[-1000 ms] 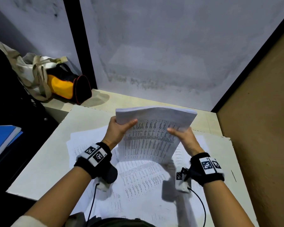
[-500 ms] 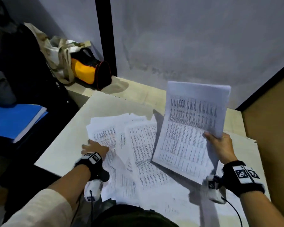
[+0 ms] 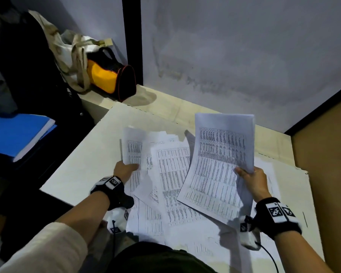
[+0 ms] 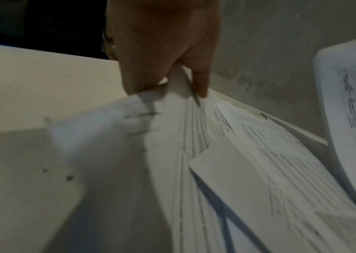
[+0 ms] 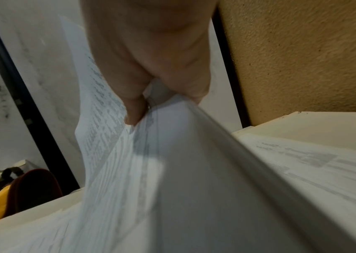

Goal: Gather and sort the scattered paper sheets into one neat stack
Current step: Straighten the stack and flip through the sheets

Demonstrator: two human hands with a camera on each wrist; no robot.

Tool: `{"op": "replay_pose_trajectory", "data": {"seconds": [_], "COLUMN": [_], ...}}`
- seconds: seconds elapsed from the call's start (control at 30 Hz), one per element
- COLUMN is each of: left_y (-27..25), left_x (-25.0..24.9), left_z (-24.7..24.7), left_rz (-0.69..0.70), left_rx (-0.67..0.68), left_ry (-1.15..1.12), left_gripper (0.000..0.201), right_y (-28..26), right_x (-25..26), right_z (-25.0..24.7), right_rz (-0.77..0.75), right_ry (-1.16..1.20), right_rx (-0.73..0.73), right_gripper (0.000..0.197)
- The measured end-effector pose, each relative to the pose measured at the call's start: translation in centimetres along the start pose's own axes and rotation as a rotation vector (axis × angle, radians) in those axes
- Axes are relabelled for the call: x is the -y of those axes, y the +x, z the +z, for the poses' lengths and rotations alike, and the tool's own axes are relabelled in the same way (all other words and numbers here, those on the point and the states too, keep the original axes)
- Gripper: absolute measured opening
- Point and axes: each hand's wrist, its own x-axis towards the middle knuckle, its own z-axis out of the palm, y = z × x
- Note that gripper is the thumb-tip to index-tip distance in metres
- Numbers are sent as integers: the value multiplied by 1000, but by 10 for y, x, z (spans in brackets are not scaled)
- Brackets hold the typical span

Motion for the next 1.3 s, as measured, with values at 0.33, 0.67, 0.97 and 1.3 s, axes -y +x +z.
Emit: {"op": "replay_pose_trajectory", "data": {"seconds": [0.33, 0.67, 0.97, 1.3], "left_y": [-11, -31, -72, -107], "left_x": [-33, -59, -123, -195], "left_z": [-12, -32, -55, -101], "left_rz": [269, 383, 636, 943], "left_rx": [69, 45, -179, -339], "left_ry": [282, 484, 250, -139], "left_gripper": [25, 23, 17, 13], "right_y": [-9, -27, -43, -43], "right_x": [-2, 2, 15, 19], "right_z": [8, -2, -15, -32], "right_rz": [16, -27, -46, -24], "right_ry": [-130, -355, -412, -225], "right_rx": [16, 39, 30, 19], "right_gripper": [28, 25, 25, 11]}}
